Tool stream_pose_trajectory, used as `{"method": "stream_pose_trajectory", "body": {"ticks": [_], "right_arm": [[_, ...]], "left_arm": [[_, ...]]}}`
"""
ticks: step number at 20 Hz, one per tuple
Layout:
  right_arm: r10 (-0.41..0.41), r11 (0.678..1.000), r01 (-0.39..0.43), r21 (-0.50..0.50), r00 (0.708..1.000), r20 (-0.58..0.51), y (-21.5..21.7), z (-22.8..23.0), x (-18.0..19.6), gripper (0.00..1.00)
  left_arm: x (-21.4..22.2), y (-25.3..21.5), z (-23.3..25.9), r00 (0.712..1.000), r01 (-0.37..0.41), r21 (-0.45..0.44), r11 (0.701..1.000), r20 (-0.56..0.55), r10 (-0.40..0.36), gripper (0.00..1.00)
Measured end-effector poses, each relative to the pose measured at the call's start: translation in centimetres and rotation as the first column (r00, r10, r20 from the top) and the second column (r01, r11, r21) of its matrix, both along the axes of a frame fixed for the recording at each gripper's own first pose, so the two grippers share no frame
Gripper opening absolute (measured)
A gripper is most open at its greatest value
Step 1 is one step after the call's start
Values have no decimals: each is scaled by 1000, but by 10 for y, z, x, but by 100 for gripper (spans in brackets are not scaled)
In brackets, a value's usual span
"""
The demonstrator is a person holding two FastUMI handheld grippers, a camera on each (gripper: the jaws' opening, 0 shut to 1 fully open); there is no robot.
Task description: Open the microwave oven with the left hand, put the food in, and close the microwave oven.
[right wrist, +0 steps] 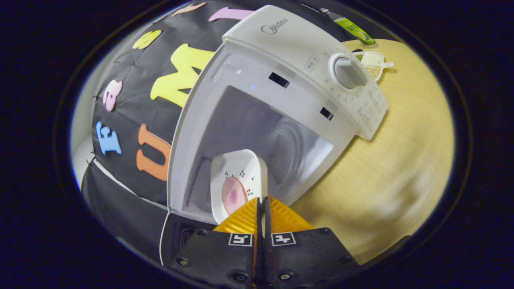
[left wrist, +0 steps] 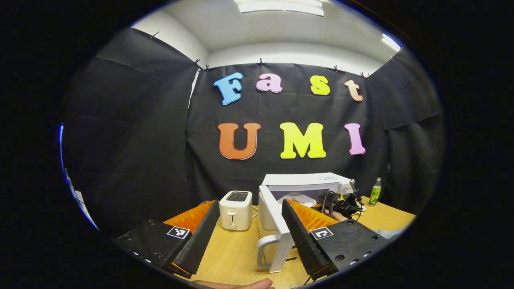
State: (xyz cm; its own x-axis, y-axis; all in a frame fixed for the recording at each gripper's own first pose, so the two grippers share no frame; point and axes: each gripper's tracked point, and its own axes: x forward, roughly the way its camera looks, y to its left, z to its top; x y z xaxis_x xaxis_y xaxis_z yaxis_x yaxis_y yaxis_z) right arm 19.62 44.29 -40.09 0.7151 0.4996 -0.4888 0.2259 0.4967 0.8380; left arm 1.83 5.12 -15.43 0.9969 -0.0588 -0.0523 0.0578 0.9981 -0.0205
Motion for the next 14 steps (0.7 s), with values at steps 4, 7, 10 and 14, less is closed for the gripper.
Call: {"method": "stream_pose_trajectory", "body": {"ticks": [4,7,10,14], "right_arm": [[-121,992,123,16,988,-96,10,-31,29,4],[-213,974,223,51,965,-153,10,-47,42,4],[-306,936,334,111,929,-210,9,-60,54,5],[-343,922,367,122,922,-179,6,-53,53,8]], "left_arm": [[-3,14,-11,999,-24,-7,1000,-43,23,93],[-6,26,-12,998,-42,-9,999,-55,41,93],[-6,35,-14,996,-67,18,998,-57,68,93],[-6,40,-22,992,-92,35,995,-78,95,93]]}}
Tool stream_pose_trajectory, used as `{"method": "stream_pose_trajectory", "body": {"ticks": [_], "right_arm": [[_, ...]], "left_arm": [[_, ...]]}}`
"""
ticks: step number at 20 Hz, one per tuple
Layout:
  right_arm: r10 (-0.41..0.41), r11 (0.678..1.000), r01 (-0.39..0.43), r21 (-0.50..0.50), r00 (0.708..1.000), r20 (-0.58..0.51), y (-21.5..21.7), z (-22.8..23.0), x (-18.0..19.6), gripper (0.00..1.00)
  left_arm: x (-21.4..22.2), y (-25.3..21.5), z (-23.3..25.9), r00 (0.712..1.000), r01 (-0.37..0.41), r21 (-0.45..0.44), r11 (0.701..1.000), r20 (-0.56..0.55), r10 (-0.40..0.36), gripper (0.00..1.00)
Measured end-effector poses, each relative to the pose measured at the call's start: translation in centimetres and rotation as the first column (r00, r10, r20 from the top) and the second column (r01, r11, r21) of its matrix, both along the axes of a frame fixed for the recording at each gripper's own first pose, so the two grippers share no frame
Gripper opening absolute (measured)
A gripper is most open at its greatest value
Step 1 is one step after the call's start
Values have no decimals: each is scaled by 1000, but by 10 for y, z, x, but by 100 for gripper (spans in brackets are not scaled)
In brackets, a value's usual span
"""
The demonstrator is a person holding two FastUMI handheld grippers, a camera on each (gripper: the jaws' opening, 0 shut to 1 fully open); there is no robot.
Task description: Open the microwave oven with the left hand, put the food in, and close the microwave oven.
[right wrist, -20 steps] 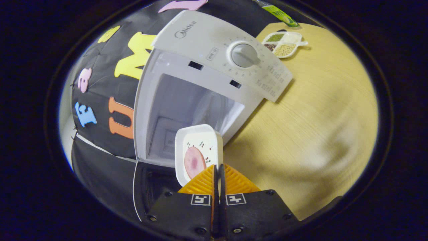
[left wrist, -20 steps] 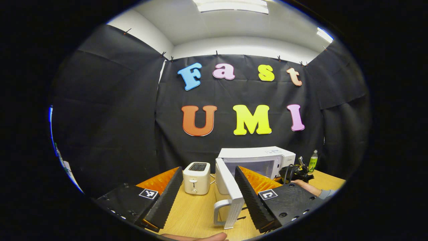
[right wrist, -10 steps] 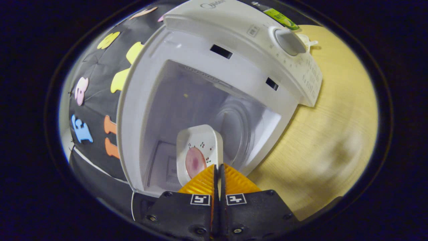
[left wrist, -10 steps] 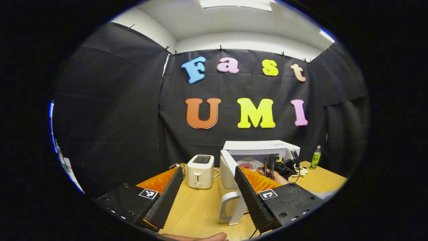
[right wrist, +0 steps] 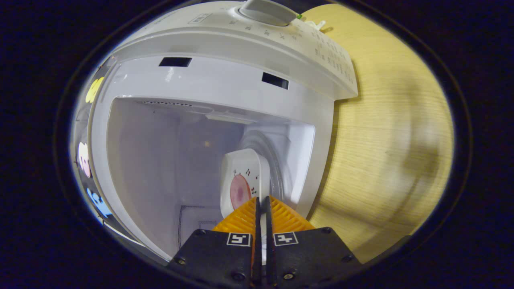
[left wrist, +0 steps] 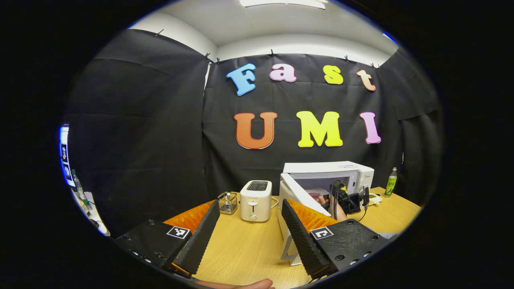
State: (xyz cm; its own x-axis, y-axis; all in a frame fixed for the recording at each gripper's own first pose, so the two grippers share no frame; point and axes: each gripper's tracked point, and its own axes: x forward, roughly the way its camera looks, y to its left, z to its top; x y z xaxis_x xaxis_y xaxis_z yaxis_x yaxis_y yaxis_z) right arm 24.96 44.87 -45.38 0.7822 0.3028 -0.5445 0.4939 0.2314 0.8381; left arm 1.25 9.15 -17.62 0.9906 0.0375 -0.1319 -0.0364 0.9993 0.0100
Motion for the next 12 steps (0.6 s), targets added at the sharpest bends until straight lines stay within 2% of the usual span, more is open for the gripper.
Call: {"method": "stream_pose_trajectory", "body": {"ticks": [4,6,7,8,10,11,12], "right_arm": [[4,998,-6,66,999,36,2,3,1,14],[33,994,-41,105,996,78,4,14,3,20],[77,993,-86,81,991,108,8,17,2,37],[122,991,-130,40,981,149,11,25,2,39],[213,977,-202,-71,954,213,14,45,-5,72],[266,962,-244,-120,935,235,25,52,-11,100],[314,947,-282,-152,912,263,30,60,-17,99]], "left_arm": [[2,-1,0,1000,-4,-20,1000,0,4,93],[3,-1,-2,1000,-10,-23,1000,10,10,93],[3,0,-6,1000,-15,-24,1000,2,15,93],[2,1,-10,1000,-22,-25,999,-7,21,93],[2,4,-17,999,-36,-28,999,-25,36,93],[0,5,-21,999,-39,-28,999,-35,38,93],[-3,7,-24,998,-41,-24,999,-42,40,93]]}}
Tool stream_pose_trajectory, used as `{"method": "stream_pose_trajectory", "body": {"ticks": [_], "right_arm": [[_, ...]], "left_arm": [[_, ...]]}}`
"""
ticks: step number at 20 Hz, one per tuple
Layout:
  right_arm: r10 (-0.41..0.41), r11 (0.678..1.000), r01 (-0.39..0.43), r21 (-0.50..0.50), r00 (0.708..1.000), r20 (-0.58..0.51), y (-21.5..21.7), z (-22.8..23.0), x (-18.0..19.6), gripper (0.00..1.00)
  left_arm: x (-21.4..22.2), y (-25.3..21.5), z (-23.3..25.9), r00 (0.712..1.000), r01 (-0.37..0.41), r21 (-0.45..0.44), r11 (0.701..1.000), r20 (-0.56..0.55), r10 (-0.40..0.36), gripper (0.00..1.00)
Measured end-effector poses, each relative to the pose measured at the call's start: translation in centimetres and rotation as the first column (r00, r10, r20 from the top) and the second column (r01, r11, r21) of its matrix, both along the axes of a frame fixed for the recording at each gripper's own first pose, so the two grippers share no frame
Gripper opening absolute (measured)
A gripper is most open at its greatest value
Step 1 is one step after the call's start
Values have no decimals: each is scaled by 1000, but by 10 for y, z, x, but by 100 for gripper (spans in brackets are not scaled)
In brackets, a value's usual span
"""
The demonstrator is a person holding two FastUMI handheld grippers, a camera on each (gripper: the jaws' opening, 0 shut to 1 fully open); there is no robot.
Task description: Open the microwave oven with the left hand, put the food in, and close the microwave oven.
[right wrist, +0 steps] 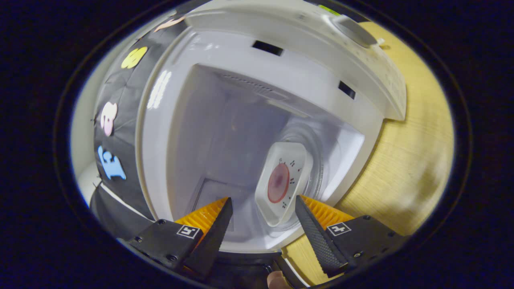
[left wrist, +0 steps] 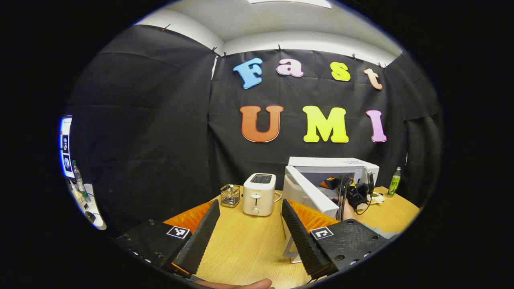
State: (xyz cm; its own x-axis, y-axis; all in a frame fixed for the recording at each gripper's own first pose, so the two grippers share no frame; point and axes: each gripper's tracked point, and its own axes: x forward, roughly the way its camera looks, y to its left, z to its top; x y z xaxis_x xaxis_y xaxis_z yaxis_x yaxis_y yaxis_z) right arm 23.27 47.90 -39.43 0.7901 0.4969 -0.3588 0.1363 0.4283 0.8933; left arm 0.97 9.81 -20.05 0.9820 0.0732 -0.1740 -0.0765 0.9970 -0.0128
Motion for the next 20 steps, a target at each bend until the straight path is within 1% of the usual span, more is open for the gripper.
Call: {"method": "stream_pose_trajectory", "body": {"ticks": [1,2,4,6,8,11,12,15,18,19,20], "right_arm": [[42,999,-41,-21,998,51,6,7,-9,99],[61,997,-57,-52,995,78,4,13,-15,99],[81,992,-66,-107,987,140,-4,24,-25,99],[99,982,-64,-178,976,196,-11,34,-35,99],[152,959,-77,-273,952,264,-17,45,-47,99],[197,926,-66,-371,925,326,-37,61,-59,99],[211,911,-60,-408,918,336,-46,65,-61,99],[264,844,-19,-536,885,385,-78,83,-68,99],[330,779,-11,-627,857,395,-103,103,-87,99],[346,757,-4,-654,851,395,-113,112,-94,99],[353,742,5,-671,847,398,-123,121,-103,99]], "left_arm": [[-2,4,-3,1000,-7,5,1000,-12,7,93],[-3,8,-7,1000,-16,7,1000,-25,16,93],[-9,14,-10,999,-28,8,1000,-37,28,93],[-13,16,-9,999,-27,24,999,-23,28,93],[-14,14,-6,1000,-15,59,998,-1,16,93],[-9,21,-13,999,-39,95,995,-9,40,93],[-8,21,-13,999,-41,90,995,-8,42,93],[0,17,-24,999,-37,46,998,-25,38,93],[3,13,-35,999,-20,-4,1000,-49,20,93],[6,17,-39,998,-26,-6,1000,-55,25,93],[9,21,-42,998,-36,0,999,-59,36,92]]}}
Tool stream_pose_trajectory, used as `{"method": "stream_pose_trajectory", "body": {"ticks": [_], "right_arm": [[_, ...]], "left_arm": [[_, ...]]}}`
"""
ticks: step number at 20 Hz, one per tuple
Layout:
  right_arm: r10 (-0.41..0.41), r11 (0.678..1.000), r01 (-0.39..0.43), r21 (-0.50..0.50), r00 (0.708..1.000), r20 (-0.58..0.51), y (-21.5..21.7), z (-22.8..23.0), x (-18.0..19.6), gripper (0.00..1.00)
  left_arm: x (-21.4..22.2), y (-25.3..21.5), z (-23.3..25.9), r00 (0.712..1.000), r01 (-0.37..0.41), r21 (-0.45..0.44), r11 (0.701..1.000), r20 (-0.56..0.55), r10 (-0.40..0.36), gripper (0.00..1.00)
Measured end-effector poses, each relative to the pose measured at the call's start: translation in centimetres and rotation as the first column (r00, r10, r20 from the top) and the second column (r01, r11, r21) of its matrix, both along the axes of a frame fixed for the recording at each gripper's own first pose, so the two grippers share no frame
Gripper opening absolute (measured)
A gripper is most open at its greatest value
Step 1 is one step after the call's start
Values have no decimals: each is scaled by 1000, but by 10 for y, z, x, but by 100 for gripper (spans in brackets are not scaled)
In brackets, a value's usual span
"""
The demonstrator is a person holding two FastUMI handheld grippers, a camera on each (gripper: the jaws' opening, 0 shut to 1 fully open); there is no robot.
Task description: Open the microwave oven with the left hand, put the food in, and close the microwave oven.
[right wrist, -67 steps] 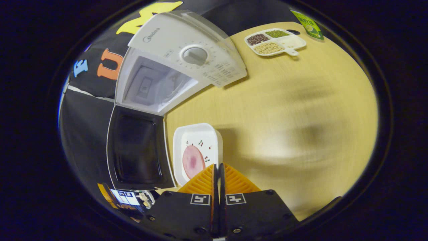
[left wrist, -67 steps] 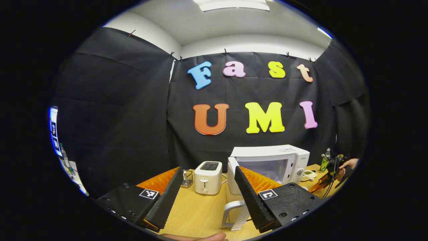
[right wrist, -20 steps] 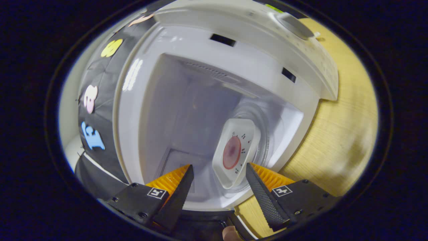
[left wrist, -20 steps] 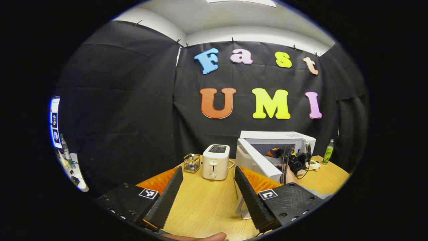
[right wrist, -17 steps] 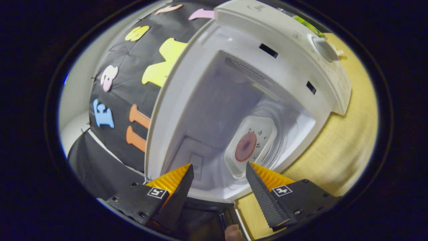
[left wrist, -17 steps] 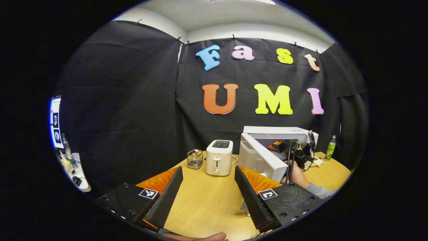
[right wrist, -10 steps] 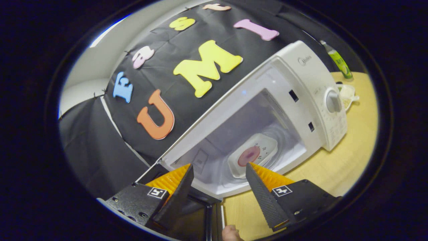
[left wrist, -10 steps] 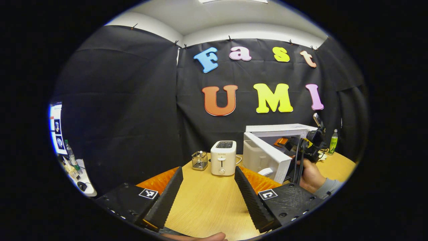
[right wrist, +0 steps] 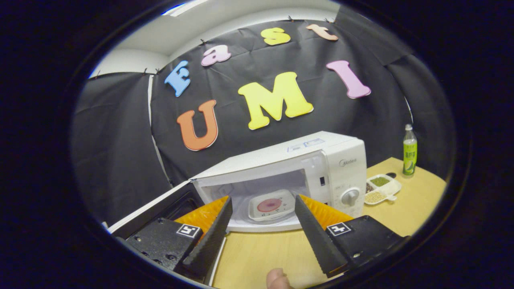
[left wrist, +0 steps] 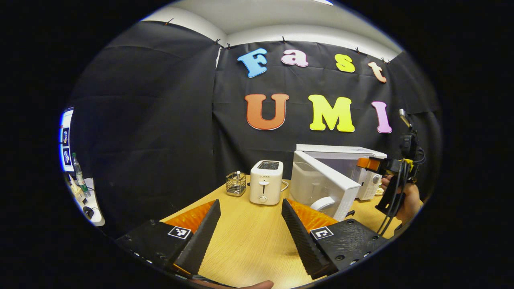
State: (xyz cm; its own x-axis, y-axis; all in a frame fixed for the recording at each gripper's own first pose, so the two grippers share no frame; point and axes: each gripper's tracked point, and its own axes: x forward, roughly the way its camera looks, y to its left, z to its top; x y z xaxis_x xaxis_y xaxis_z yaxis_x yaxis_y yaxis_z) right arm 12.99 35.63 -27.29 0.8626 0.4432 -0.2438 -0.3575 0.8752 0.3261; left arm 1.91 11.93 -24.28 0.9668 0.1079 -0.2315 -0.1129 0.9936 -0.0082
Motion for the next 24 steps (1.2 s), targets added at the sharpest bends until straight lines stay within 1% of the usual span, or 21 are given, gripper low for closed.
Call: {"method": "stream_pose_trajectory", "body": {"ticks": [1,2,3,4,5,6,7,8,9,10,11,12,15,17,19,21,22,24], "right_arm": [[2,1000,-2,-14,1000,13,-10,10,-9,99],[6,1000,-6,-20,1000,21,-18,20,-18,99],[11,1000,-10,-29,1000,22,-26,28,-27,100],[15,999,-14,-35,1000,23,-35,35,-35,89],[20,999,-19,-38,999,31,-44,44,-43,89],[16,999,-14,-49,999,41,-56,52,-51,100],[3,998,1,-70,998,59,-71,61,-57,99],[-13,996,20,-89,997,82,-88,72,-67,99],[-26,994,36,-102,994,103,-102,83,-76,89],[-39,993,52,-110,992,120,-116,93,-86,89],[-53,992,67,-109,989,135,-128,103,-95,99],[-68,991,84,-103,987,148,-141,112,-104,99],[-106,989,120,-84,982,156,-174,126,-128,100],[-128,988,138,-65,982,141,-197,131,-143,99],[-142,988,148,-44,982,121,-214,138,-156,99],[-139,989,143,-31,984,112,-225,145,-169,99],[-138,989,143,-35,984,115,-231,148,-176,89],[-139,988,148,-52,981,138,-242,156,-185,89]], "left_arm": [[4,2,-5,1000,2,7,1000,-4,-2,79],[9,-3,-12,999,34,10,999,-17,-34,77],[11,-7,-22,998,48,2,999,-36,-48,55],[11,-7,-27,998,52,-4,999,-45,-52,34],[16,-3,-33,997,56,-5,998,-49,-57,21],[19,-4,-41,996,57,-11,998,-63,-57,19],[21,-7,-48,995,66,-16,998,-72,-67,17],[23,-9,-53,996,70,-26,997,-61,-72,9],[25,-16,-57,994,88,-38,995,-60,-91,0],[26,-22,-57,993,112,-40,993,-42,-114,0],[29,-32,-61,988,149,-36,988,-23,-150,0],[36,-41,-61,982,190,-26,981,8,-190,0],[35,-61,-64,963,270,-31,962,23,-269,0],[35,-79,-66,940,340,-47,939,39,-338,0],[37,-87,-67,925,378,-28,925,51,-377,0],[35,-103,-70,898,439,-45,898,54,-436,0],[34,-112,-69,884,468,-58,882,52,-465,0],[35,-130,-65,852,524,-86,848,71,-519,0]]}}
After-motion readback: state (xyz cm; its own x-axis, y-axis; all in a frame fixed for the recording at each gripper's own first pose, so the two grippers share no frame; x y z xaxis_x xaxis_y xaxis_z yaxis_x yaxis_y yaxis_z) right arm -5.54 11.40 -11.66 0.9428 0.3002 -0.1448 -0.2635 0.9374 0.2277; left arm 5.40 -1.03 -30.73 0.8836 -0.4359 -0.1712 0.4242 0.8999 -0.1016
